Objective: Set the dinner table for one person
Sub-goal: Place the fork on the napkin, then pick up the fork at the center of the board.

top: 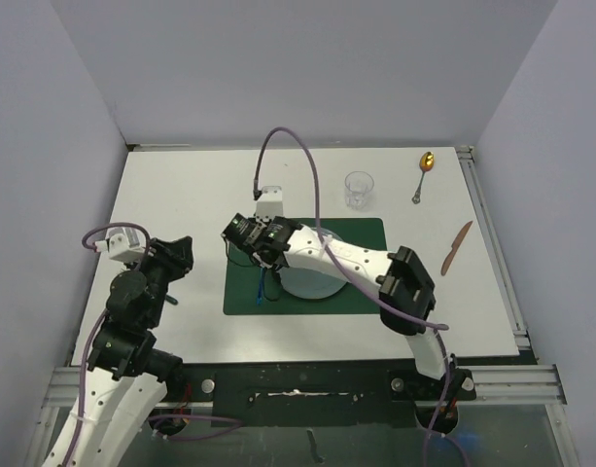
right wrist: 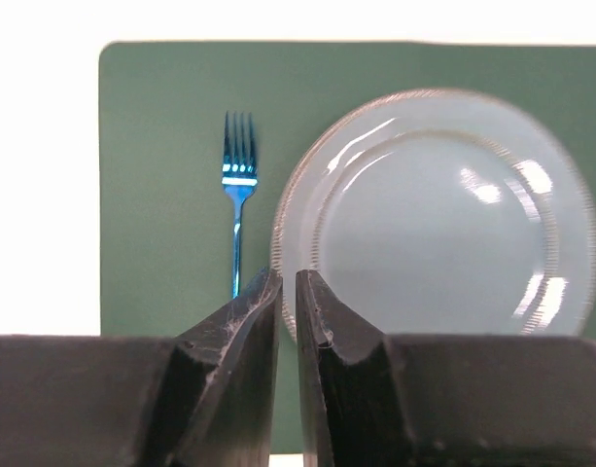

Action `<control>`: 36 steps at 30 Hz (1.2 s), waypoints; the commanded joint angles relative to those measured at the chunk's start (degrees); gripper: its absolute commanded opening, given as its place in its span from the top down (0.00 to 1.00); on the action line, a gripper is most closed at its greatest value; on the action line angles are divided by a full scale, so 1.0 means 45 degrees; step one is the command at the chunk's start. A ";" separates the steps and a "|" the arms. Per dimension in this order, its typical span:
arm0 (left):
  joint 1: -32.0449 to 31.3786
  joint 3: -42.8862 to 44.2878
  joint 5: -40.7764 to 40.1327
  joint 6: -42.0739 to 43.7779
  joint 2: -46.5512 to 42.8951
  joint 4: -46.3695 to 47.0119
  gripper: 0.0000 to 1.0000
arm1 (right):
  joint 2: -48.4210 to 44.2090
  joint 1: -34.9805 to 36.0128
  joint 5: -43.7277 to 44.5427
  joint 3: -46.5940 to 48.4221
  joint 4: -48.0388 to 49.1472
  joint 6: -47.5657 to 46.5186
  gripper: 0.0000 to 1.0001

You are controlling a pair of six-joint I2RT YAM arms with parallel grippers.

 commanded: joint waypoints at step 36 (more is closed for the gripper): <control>0.1929 0.8682 -0.4023 -0.0750 1.0955 -1.0156 0.63 | -1.4261 -0.0062 0.4883 -0.9323 -0.1158 0.1090 0.88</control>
